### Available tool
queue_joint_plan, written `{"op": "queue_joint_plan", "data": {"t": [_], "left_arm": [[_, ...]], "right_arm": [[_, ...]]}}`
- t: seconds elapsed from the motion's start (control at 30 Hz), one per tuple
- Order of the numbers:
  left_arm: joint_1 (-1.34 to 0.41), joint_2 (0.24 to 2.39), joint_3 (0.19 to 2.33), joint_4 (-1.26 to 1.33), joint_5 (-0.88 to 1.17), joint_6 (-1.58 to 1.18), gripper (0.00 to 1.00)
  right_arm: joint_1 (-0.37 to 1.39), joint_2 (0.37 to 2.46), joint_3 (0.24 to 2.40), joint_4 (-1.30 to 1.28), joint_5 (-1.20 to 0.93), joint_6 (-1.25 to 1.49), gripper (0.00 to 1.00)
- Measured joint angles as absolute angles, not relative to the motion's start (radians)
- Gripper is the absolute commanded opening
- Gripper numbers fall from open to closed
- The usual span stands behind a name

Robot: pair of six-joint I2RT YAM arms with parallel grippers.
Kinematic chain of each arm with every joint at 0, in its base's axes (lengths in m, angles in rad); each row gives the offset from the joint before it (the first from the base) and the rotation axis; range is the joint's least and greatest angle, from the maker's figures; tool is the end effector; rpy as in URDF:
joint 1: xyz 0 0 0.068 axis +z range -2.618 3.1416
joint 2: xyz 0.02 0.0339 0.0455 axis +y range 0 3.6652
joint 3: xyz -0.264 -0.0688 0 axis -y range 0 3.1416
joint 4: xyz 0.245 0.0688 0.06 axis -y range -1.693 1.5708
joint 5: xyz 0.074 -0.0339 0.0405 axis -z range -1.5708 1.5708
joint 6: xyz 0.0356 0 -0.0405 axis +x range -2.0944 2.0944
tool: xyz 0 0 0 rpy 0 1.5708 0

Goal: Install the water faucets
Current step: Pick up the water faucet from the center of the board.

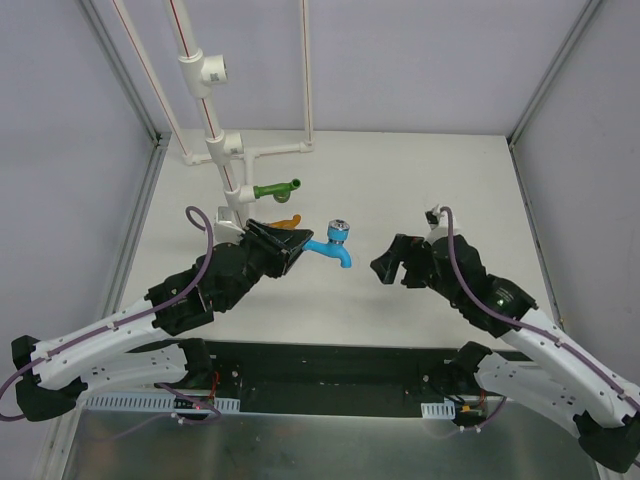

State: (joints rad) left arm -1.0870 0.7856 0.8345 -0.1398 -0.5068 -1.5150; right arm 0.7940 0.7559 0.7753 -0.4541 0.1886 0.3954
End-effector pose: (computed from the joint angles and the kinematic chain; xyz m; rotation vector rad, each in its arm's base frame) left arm 0.0989 -0.1512 0.3626 -0.8202 1.7146 -1.5000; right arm 0.1243 0.1169 0.3134 -0.2832 2.0241 0.5697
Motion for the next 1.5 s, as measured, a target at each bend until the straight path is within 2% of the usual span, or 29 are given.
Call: {"op": "queue_joint_plan", "data": {"t": [0.03,0.17,0.27,0.4,1.0,1.5], "left_arm": [[-1.087,0.786,0.834,-0.140,-0.507,-1.515,0.00],[-1.087,0.796,0.835,-0.140,-0.507,-1.514,0.00],[-1.087,0.802,0.835,-0.141,-0.507,-1.514,0.00],[-1.087,0.807,0.845,-0.142,-0.507,-1.510,0.00],[-1.087,0.844,0.890,-0.113,-0.416,-1.535,0.00],[-1.087,0.871,0.888,0.019,-0.360,-1.535,0.00]], "right_arm": [[0.794,0.743,0.779,-0.452,0.180,0.388,0.99],[0.809,0.683,0.837,-0.447,0.142,0.357,0.99],[0.882,0.608,0.868,-0.396,0.131,0.329,0.99],[0.980,0.544,0.907,-0.352,0.125,0.307,0.94],[1.123,0.720,0.850,-0.037,0.183,0.212,0.81],[1.162,0.795,0.835,0.101,0.244,0.185,0.58]]}}
